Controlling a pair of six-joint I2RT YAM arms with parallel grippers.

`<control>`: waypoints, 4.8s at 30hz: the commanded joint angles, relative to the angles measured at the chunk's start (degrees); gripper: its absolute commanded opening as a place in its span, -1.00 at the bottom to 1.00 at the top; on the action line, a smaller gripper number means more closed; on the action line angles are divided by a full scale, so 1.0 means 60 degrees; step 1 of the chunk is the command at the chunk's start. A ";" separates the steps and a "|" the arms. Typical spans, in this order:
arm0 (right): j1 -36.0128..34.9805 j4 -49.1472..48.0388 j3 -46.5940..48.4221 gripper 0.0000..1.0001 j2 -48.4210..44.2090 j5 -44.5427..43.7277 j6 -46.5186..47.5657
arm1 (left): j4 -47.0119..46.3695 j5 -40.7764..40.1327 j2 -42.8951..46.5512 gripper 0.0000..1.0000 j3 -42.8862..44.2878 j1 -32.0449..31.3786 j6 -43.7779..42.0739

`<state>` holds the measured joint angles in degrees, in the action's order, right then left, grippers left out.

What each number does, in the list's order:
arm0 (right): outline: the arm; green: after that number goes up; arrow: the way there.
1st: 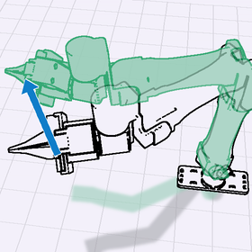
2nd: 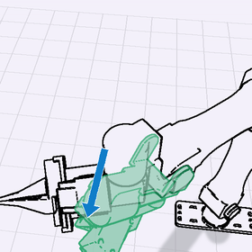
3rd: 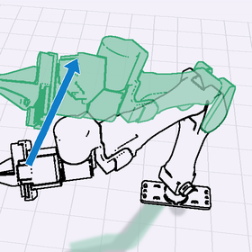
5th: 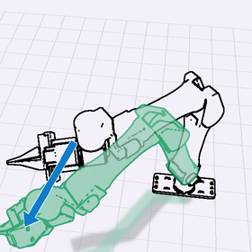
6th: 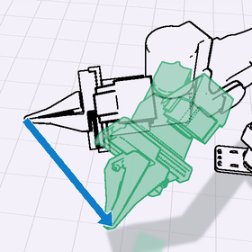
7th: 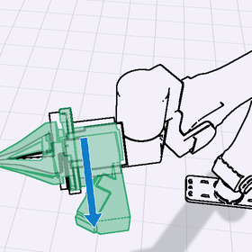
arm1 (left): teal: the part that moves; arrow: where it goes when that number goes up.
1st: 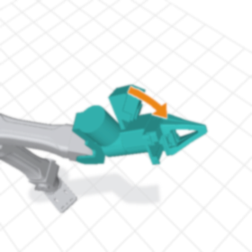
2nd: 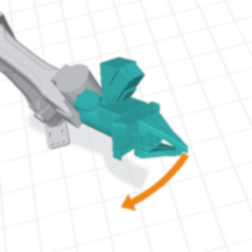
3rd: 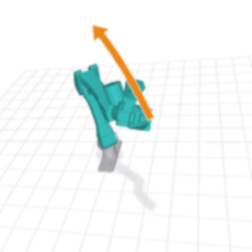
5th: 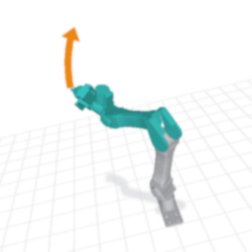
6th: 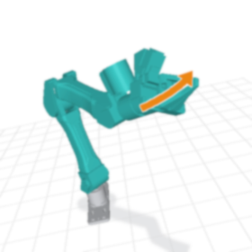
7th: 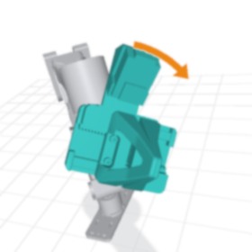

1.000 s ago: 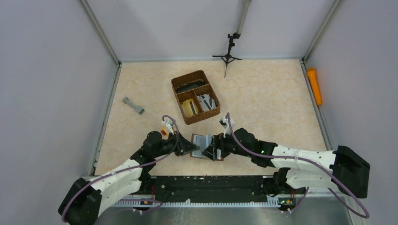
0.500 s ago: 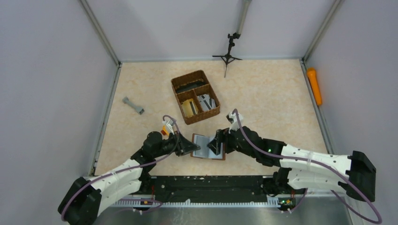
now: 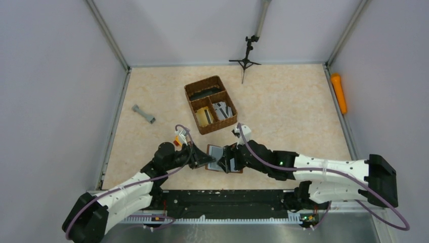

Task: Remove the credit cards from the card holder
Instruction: Remove the credit card from the card holder.

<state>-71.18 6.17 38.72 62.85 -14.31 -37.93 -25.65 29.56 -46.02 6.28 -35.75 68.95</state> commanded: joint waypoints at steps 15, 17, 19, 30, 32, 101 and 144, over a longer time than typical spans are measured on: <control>-0.0123 -0.0605 0.0286 0.63 -0.0795 0.0891 0.0316 | -0.1096 0.0134 -0.0222 -0.89 0.0287 -0.0123 0.0322; -0.0120 -0.0748 0.0388 0.63 -0.0245 0.0975 0.0279 | -0.1296 0.0180 -0.0268 -0.89 0.0279 -0.0157 0.0429; -0.0122 -0.0871 0.0416 0.63 0.0173 0.0900 0.0228 | -0.1513 0.0210 -0.0282 -0.89 0.0225 -0.0201 0.0546; -0.0123 -0.0836 0.0333 0.28 0.0731 0.0169 -0.0061 | -0.3105 0.0489 -0.0633 -0.76 -0.0123 -0.0217 0.1414; -0.0120 -0.0860 0.0324 0.13 0.0715 0.0110 -0.0080 | -0.3221 0.0554 -0.0644 -0.70 -0.0123 -0.0220 0.1482; 0.1995 -0.5375 -0.3295 -0.63 -0.2325 0.3486 -0.3278 | -0.3386 0.0893 0.0565 -1.00 0.0008 -0.0239 0.1447; 0.2914 -0.4985 -0.3976 -1.00 -0.3266 0.4029 -0.4012 | -0.3359 0.0303 0.0919 -0.68 -0.0116 -0.0518 0.1282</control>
<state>-54.81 -26.65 14.17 44.97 10.26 -63.66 -43.90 32.47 -42.33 5.56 -38.70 77.19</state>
